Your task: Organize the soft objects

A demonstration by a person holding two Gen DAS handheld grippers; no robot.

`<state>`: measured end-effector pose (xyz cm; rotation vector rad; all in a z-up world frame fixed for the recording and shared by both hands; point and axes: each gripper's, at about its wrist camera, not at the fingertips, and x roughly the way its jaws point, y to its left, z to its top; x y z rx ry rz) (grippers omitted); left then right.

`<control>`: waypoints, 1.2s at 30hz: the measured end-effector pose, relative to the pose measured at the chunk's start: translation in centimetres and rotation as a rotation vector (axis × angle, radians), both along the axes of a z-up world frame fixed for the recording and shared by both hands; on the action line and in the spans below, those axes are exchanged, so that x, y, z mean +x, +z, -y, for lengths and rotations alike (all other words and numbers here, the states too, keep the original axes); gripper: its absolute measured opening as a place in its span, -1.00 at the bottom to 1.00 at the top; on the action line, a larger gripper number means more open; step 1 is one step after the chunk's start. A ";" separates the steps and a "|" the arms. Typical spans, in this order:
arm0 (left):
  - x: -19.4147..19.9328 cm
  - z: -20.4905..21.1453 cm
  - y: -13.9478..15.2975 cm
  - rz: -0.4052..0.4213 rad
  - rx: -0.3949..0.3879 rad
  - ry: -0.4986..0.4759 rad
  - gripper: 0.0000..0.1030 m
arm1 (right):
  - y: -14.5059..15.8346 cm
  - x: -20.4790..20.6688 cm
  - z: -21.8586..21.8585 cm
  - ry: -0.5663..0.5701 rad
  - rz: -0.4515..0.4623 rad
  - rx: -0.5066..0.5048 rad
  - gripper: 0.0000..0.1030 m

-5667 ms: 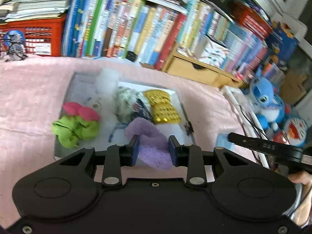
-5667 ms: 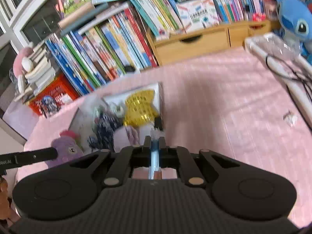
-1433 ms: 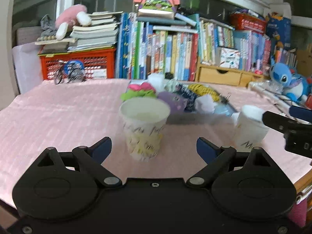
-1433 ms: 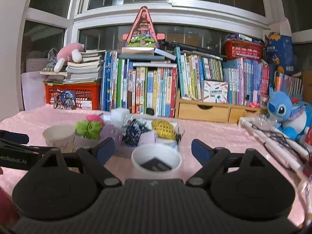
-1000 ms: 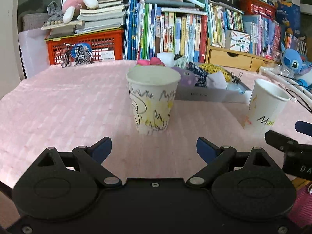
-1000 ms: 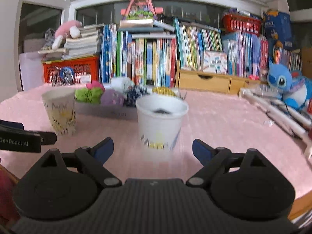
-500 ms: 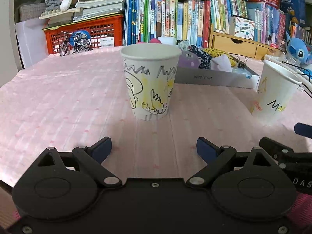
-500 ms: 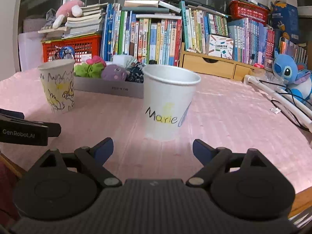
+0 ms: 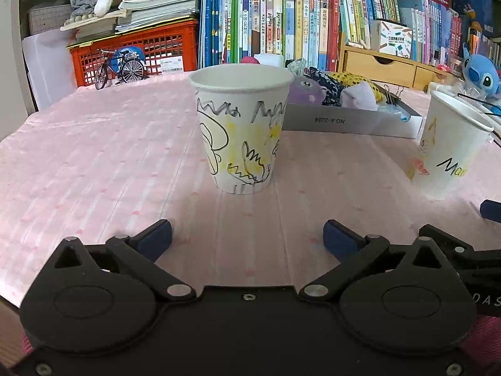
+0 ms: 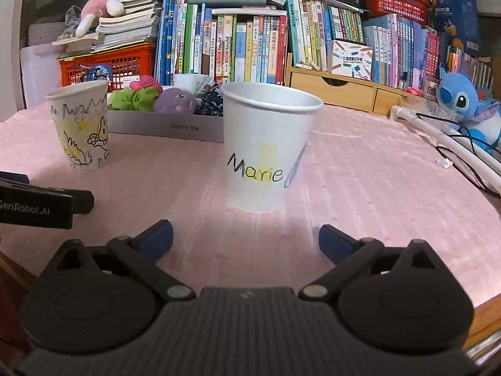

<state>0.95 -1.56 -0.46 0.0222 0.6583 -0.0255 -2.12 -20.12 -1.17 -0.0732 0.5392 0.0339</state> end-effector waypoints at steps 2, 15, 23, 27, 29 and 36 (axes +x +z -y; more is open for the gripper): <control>0.0 0.0 0.0 -0.001 0.001 0.000 1.00 | 0.0 0.2 0.1 0.013 -0.008 0.005 1.00; -0.1 0.1 -0.1 -0.002 0.002 0.002 1.00 | 0.1 1.1 0.8 0.061 -0.052 0.049 1.00; -0.1 0.1 0.0 -0.003 0.002 0.006 1.00 | 0.0 1.0 0.8 0.062 -0.049 0.048 1.00; -0.1 0.1 0.0 -0.003 0.002 0.006 1.00 | 0.0 1.1 0.8 0.064 -0.054 0.045 1.00; -0.1 0.1 0.0 -0.003 0.002 0.006 1.00 | 0.1 1.1 0.8 0.067 -0.058 0.044 1.00; -0.1 0.1 0.0 -0.002 0.004 0.003 1.00 | 0.1 1.2 0.7 0.070 -0.061 0.044 1.00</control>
